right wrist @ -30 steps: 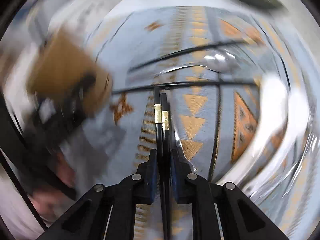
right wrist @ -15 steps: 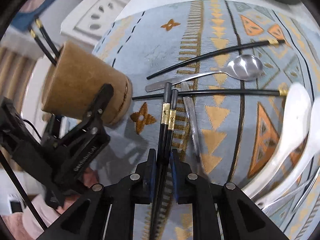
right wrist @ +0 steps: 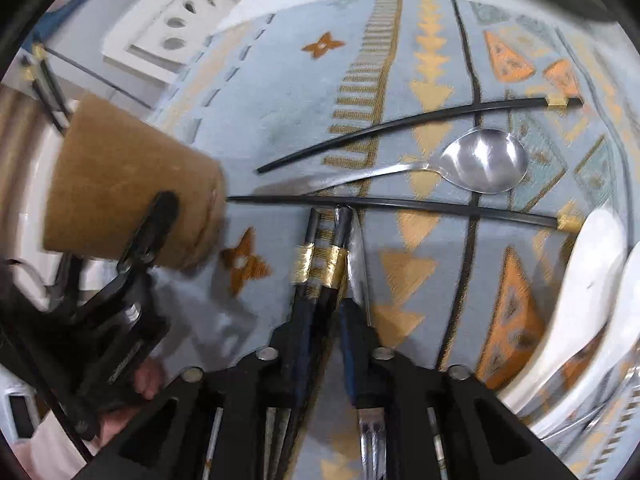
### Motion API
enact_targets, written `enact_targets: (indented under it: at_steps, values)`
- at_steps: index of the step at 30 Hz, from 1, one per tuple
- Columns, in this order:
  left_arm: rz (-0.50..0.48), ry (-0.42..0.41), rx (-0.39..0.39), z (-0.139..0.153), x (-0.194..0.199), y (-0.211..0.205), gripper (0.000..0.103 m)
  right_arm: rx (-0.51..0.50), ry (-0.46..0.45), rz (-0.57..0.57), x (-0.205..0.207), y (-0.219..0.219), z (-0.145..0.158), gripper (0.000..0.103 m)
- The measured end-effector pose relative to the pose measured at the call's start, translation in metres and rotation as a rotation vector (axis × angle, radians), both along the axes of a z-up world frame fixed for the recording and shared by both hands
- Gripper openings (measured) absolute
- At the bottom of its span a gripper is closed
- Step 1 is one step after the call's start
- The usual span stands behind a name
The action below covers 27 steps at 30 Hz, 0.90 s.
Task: Organize utensils
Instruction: 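Move the right gripper back to the utensils and grasp a chopstick pair, then lift the black chopstick off the cloth with the right gripper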
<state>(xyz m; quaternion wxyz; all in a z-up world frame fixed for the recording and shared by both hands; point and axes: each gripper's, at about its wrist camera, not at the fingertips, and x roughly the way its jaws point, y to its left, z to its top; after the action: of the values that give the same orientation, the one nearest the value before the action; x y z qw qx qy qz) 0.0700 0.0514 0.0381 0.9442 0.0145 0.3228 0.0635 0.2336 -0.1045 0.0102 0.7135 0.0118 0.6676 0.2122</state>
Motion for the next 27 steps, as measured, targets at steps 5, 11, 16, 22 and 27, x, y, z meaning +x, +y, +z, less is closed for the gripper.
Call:
enact_targets:
  at_steps: [5,11,16,22,27]
  values:
    - [-0.001,0.009,-0.014,-0.001,0.001,0.001,0.097,-0.077,0.03,0.026,0.006,0.027,0.0,0.008]
    - [0.0,0.005,-0.009,-0.001,0.0,0.001,0.096,-0.054,0.163,0.027,0.008,0.037,-0.017,0.005]
    - [0.001,0.002,-0.005,-0.001,-0.001,0.001,0.096,-0.017,0.176,0.017,0.017,0.036,-0.026,0.005]
    - [0.001,-0.005,-0.003,0.0,-0.003,0.001,0.097,-0.044,0.154,0.037,0.012,0.028,-0.02,0.005]
    - [0.001,-0.005,-0.005,0.0,-0.003,0.0,0.097,-0.062,0.141,0.065,0.005,0.051,-0.02,0.005]
